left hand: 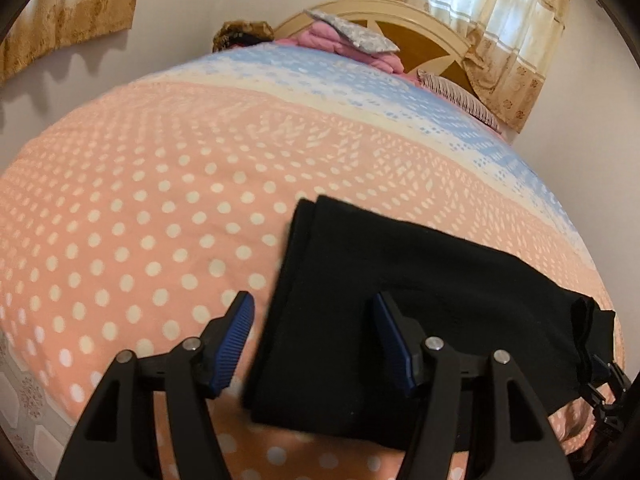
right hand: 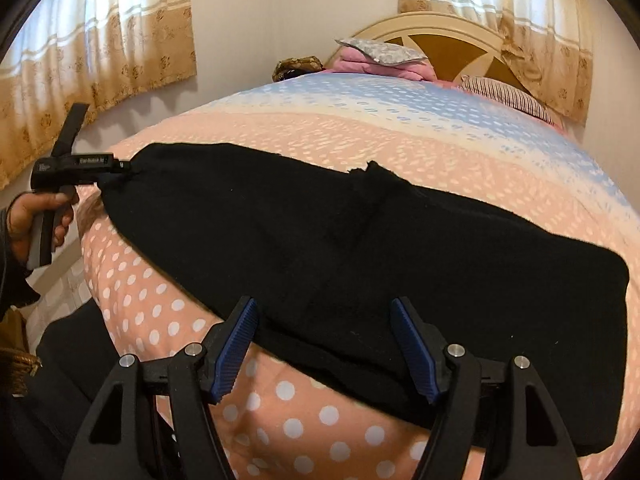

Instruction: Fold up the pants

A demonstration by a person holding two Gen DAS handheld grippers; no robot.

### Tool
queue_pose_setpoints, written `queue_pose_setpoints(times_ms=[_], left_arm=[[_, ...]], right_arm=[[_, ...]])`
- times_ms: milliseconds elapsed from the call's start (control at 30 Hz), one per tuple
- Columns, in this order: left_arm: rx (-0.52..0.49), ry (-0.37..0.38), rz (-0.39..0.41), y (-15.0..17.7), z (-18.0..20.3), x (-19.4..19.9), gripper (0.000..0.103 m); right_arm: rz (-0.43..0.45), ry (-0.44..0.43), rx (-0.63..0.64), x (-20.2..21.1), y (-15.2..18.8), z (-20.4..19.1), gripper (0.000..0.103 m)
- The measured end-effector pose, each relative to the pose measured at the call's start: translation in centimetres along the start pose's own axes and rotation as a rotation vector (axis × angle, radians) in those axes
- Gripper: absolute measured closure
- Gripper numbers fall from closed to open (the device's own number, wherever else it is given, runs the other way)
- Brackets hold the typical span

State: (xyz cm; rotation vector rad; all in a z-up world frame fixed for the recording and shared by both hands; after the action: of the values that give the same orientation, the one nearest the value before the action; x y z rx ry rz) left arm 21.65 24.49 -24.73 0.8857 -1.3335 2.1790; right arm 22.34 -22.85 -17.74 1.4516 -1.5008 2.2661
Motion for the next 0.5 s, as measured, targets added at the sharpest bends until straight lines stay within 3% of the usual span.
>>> queue_pose_setpoints(times_ms=[67, 133, 267, 300, 367, 400, 500], left_arm=[[-0.037, -0.027, -0.006, 0.3, -0.1, 0.0, 0.039], [0.003, 0.022, -0.046, 0.8, -0.2, -0.7, 0.040], [0.027, 0.015, -0.036, 0.6, -0.1, -1.0, 0.042], [0.036, 0.024, -0.039, 0.7, -0.2, -0.9, 0.045], [0.052, 0.069, -0.050, 0.8, -0.2, -0.5, 0.070], [0.070, 0.113, -0.065, 0.9, 0.0, -0.4, 0.077], [0.072, 0.119, -0.066, 1.0, 0.5, 0.3, 0.080]], right_arm=[[0.007, 0.000, -0.008, 0.1, 0.2, -0.1, 0.033], [0.017, -0.005, -0.022, 0.2, 0.2, 0.0, 0.033], [0.025, -0.012, -0.037, 0.4, 0.1, 0.2, 0.033], [0.027, -0.012, -0.040, 0.5, 0.2, 0.2, 0.033], [0.031, -0.013, -0.043, 0.5, 0.2, 0.3, 0.033], [0.032, -0.013, -0.044, 0.5, 0.2, 0.2, 0.033], [0.039, -0.014, -0.046, 0.6, 0.3, 0.2, 0.033]])
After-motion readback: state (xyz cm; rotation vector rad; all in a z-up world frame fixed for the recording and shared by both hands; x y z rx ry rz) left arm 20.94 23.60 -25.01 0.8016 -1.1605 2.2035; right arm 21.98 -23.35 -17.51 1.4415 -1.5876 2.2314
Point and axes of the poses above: each gripper's, at about its wrist camera, not at the fingertips, and x roughly against the way its jaws point, z to its right, y to its underside, the point moved 7 cm from there along -x, roughly the way its jaws point, and after that the axes turned 6 degrees about x, right-handed, at the moved point
